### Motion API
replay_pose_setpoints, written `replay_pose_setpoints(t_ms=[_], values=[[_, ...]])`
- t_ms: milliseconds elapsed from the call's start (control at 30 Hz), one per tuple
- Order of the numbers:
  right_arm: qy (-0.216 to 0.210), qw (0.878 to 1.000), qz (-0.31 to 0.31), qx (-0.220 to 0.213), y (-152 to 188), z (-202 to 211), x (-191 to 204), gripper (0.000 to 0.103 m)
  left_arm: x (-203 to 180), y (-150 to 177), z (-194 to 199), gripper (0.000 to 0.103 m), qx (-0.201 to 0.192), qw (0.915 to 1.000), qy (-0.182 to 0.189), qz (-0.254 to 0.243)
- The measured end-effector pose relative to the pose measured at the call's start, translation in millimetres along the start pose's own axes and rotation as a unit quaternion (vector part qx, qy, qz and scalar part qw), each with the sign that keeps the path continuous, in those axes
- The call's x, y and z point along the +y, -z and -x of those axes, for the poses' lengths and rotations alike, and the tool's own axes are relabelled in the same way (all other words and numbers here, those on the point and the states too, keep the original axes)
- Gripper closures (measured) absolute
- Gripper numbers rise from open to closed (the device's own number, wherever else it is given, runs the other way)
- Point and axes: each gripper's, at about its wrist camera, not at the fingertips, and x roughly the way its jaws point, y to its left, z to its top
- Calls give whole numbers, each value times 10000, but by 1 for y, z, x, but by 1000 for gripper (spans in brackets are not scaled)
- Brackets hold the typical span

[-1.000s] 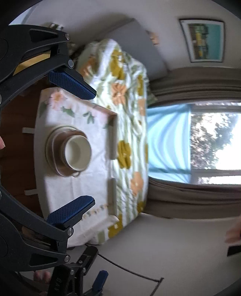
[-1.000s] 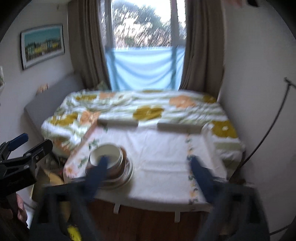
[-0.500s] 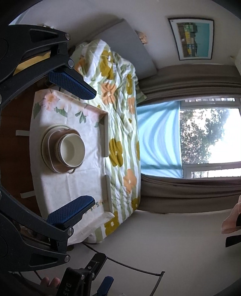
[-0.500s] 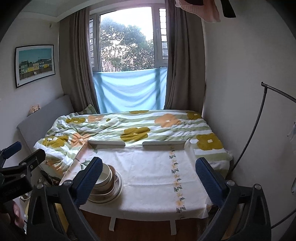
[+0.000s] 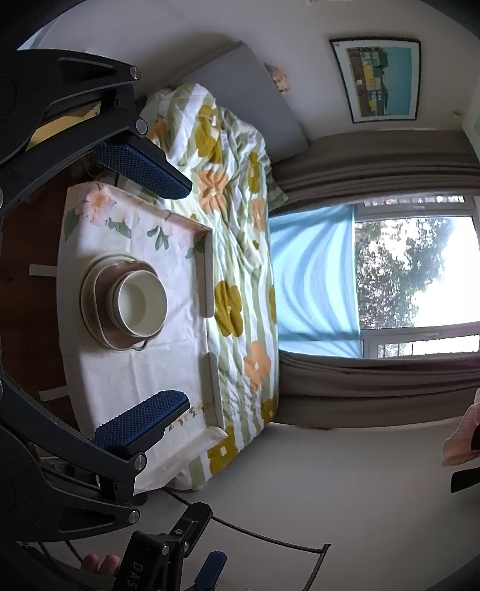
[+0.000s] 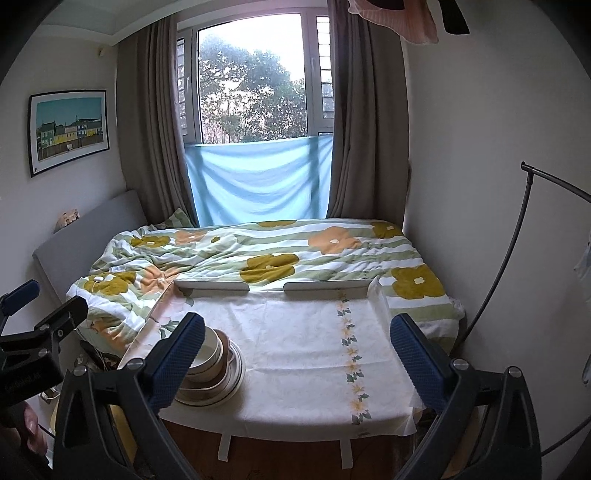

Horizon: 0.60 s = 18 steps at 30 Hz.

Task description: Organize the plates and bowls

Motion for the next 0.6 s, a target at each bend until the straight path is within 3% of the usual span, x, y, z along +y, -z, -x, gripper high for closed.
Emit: replay_pose_setpoints(t_ms=[600], values=[[-16, 9999, 11, 101, 5, -7, 7, 3, 5, 4, -4, 0, 85, 9999, -82, 33]])
